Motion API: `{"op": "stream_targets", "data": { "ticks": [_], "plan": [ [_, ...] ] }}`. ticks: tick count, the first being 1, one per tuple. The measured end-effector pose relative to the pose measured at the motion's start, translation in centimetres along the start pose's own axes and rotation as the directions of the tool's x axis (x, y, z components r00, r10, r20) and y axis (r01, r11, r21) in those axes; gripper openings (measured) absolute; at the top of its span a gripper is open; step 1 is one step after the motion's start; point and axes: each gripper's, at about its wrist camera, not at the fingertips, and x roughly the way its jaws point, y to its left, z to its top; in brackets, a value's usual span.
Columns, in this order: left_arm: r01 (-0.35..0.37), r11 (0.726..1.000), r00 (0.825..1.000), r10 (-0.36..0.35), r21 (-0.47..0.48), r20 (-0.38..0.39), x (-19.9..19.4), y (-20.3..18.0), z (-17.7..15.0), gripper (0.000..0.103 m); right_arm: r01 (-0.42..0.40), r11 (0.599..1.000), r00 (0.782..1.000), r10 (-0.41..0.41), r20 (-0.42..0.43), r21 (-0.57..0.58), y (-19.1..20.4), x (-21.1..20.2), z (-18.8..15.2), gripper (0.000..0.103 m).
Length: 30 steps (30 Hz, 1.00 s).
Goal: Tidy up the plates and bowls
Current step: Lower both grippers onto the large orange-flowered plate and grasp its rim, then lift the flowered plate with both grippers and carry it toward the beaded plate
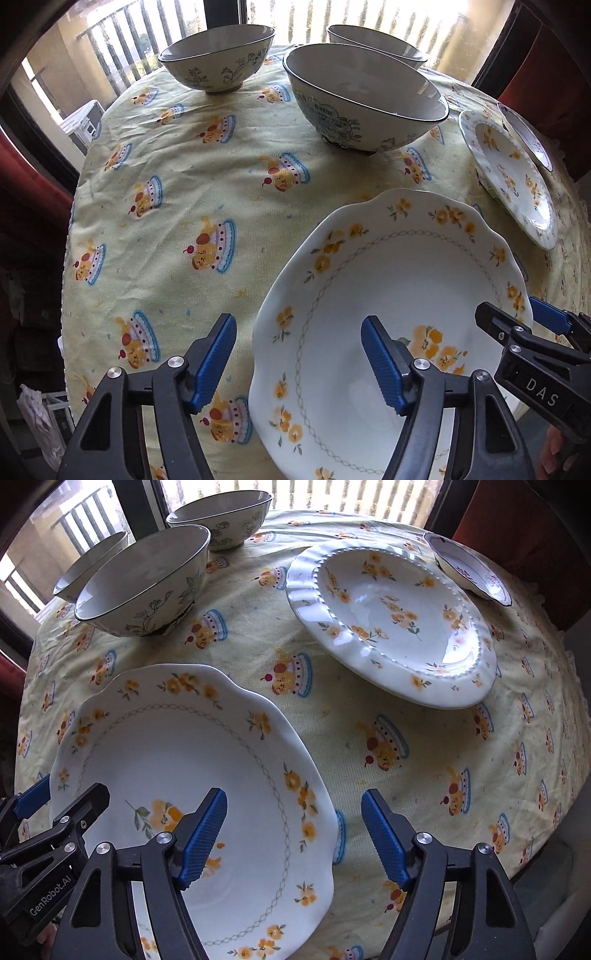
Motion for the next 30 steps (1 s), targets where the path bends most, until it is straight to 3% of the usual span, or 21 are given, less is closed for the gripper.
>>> {"op": "stream_targets", "data": {
  "ticks": [5, 11, 24, 30],
  "plan": [
    [-0.006, 1.000, 1.000, 0.006, 0.026, -0.013, 0.4, -0.4, 0.1, 0.064, -0.005, 1.000, 0.999, 0.005, -0.040, -0.004, 0.6, 0.8, -0.2, 0.068],
    [-0.034, 0.996, 0.999, 0.034, 0.084, 0.006, 0.7, -1.9, -0.3, 0.064, -0.036, 0.999, 0.999, 0.036, -0.022, -0.001, 1.4, 0.7, -0.8, 0.067],
    [-0.079, 0.997, 0.997, 0.079, 0.021, 0.018, 0.2, -2.5, -1.1, 0.064, -0.075, 0.996, 0.997, 0.075, -0.005, -0.047, 1.9, -0.4, -2.4, 0.067],
    [-0.048, 0.999, 0.999, 0.048, -0.014, 0.017, -0.6, -3.0, -0.9, 0.064, -0.076, 0.995, 0.997, 0.076, 0.004, -0.070, 0.5, -1.2, -1.5, 0.067]
  ]
}}
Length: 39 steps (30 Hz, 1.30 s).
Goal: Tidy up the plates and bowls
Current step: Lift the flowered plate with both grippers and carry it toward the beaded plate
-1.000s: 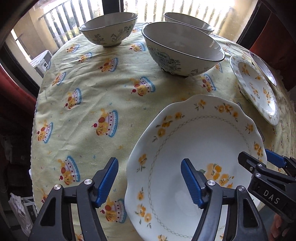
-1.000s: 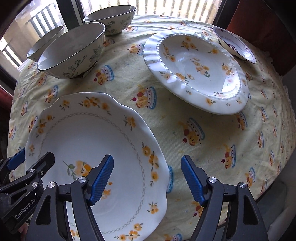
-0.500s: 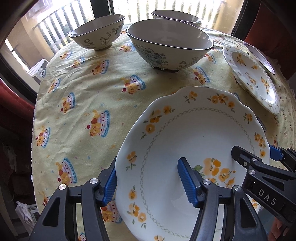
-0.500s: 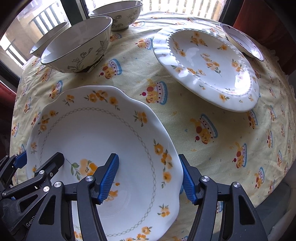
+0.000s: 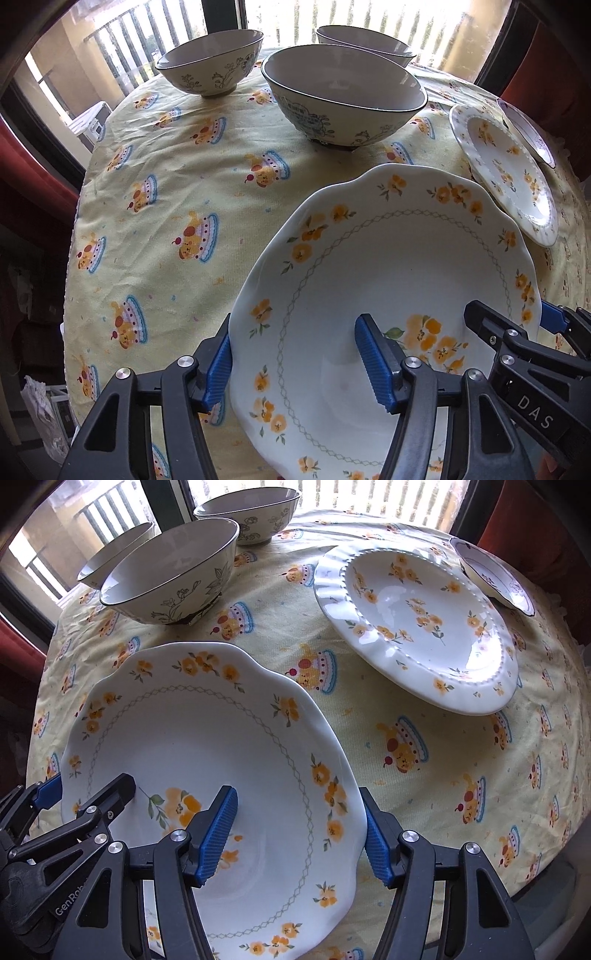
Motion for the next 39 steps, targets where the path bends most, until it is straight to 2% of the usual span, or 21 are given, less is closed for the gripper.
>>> {"op": "stream_targets", "data": {
  "ticks": [8, 16, 27, 39],
  "plan": [
    [0.002, 1.000, 1.000, -0.002, 0.013, 0.005, -0.9, -2.8, 0.1, 0.065, 0.023, 1.000, 1.000, -0.023, 0.012, 0.000, -2.5, -1.7, 0.4, 0.067],
    [0.002, 0.999, 1.000, -0.001, -0.045, 0.017, -1.2, -6.2, 0.2, 0.065, 0.030, 0.998, 0.998, -0.027, 0.060, -0.053, -5.6, -2.6, 0.8, 0.067],
    [-0.015, 0.999, 0.999, 0.017, -0.051, 0.045, -1.8, -13.0, 1.0, 0.065, 0.010, 0.998, 0.997, -0.005, 0.077, -0.067, -13.0, -3.2, 2.5, 0.067],
    [-0.012, 0.999, 0.999, 0.014, -0.040, 0.050, -1.4, -20.2, 1.2, 0.065, -0.001, 0.999, 0.996, 0.005, 0.086, -0.047, -20.8, -3.6, 2.2, 0.067]
  ]
}}
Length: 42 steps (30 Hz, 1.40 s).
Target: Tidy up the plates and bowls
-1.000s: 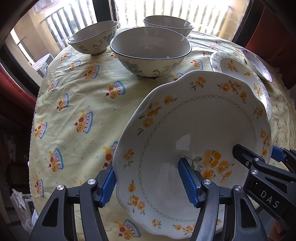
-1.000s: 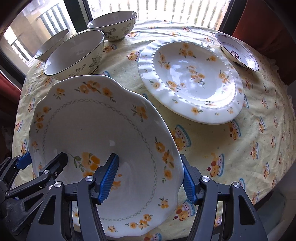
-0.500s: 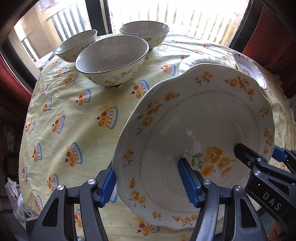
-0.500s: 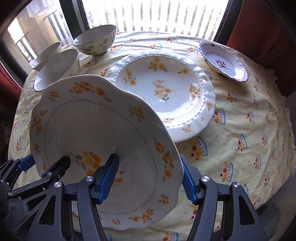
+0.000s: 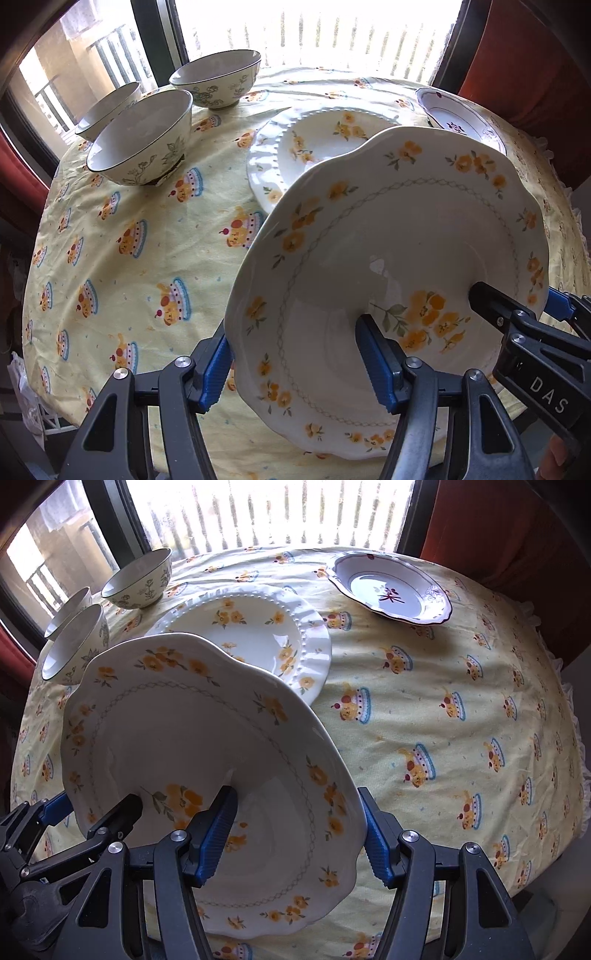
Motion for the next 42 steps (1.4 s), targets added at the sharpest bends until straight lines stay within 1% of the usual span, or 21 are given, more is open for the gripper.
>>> {"op": "stream_targets", "data": {
  "ticks": [5, 12, 17, 23, 29, 35, 42],
  "plan": [
    [0.012, 0.999, 1.000, -0.012, 0.030, 0.011, 0.0, -3.3, 0.0, 0.065, 0.014, 1.000, 1.000, -0.014, 0.016, 0.022, -3.4, -0.3, -0.4, 0.067],
    [0.048, 0.996, 0.999, -0.048, 0.069, -0.001, 0.5, -7.9, 0.3, 0.065, 0.045, 0.997, 0.999, -0.047, 0.027, 0.068, -8.1, -0.6, -0.9, 0.067],
    [0.058, 0.994, 0.998, -0.057, 0.093, -0.013, 1.0, -10.3, 0.4, 0.065, 0.063, 0.994, 0.997, -0.066, 0.027, 0.092, -10.9, -0.5, -1.1, 0.067],
    [0.068, 0.989, 0.997, -0.064, 0.130, -0.030, 1.9, -12.9, 1.1, 0.065, 0.072, 0.988, 0.997, -0.073, 0.008, 0.140, -14.0, 0.0, -1.1, 0.067],
    [0.070, 0.986, 0.997, -0.063, 0.152, -0.045, 3.1, -14.8, 2.2, 0.065, 0.078, 0.981, 0.997, -0.078, -0.006, 0.177, -16.1, 0.8, -0.8, 0.067],
    [0.070, 0.988, 0.996, -0.062, 0.138, -0.059, 4.0, -16.3, 2.8, 0.065, 0.078, 0.974, 0.997, -0.071, -0.038, 0.213, -17.7, 1.9, -0.3, 0.067],
    [0.054, 0.996, 0.994, -0.047, 0.065, -0.098, 5.5, -16.8, 4.3, 0.065, 0.068, 0.972, 0.995, -0.051, -0.081, 0.223, -18.4, 3.8, 0.5, 0.067]
  ]
}}
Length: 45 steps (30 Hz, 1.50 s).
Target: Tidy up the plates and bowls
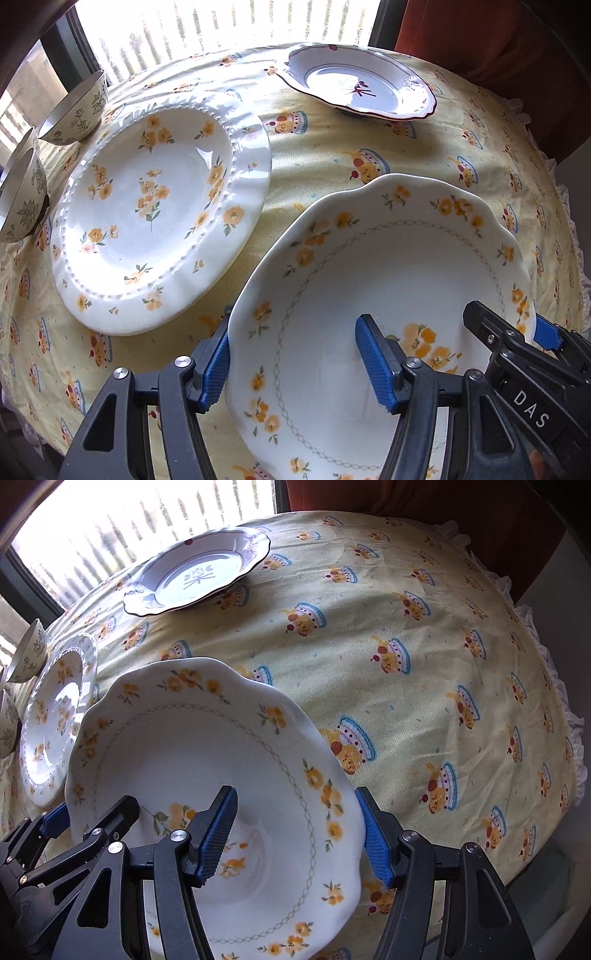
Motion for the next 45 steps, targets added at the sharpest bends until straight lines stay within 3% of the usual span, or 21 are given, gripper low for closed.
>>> {"op": "stream_targets", "data": {
  "ticks": [13, 16, 20, 25, 36, 45],
  "plan": [
    [-0.028, 0.999, 1.000, 0.028, 0.022, 0.007, 1.2, -1.2, 1.0, 0.069, 0.021, 1.000, 0.999, -0.021, -0.031, 0.009, 0.5, 2.0, 0.6, 0.068],
    [0.000, 1.000, 1.000, 0.000, 0.004, -0.019, 1.8, -0.6, 1.2, 0.073, 0.016, 1.000, 1.000, -0.016, -0.026, 0.008, 0.5, 2.0, 0.5, 0.068],
    [-0.034, 0.999, 0.999, 0.034, 0.033, -0.007, 2.0, -0.1, 0.5, 0.082, -0.012, 1.000, 0.999, 0.013, -0.046, 0.017, 0.2, 2.1, 0.3, 0.070],
    [-0.016, 1.000, 1.000, 0.016, 0.026, -0.016, 1.4, 1.1, -0.5, 0.088, -0.035, 0.998, 0.997, 0.038, -0.064, 0.043, 0.1, 1.7, 0.0, 0.074],
    [0.016, 0.996, 0.999, -0.020, 0.082, 0.048, -1.9, 4.0, -1.6, 0.094, -0.006, 0.997, 1.000, 0.005, 0.011, 0.071, 0.7, -2.2, -1.8, 0.083],
    [0.050, 0.995, 0.995, -0.057, 0.082, 0.083, -4.7, 6.9, 0.2, 0.094, 0.002, 0.999, 0.995, -0.005, 0.104, 0.036, 5.2, -5.6, -1.4, 0.083]
  ]
}}
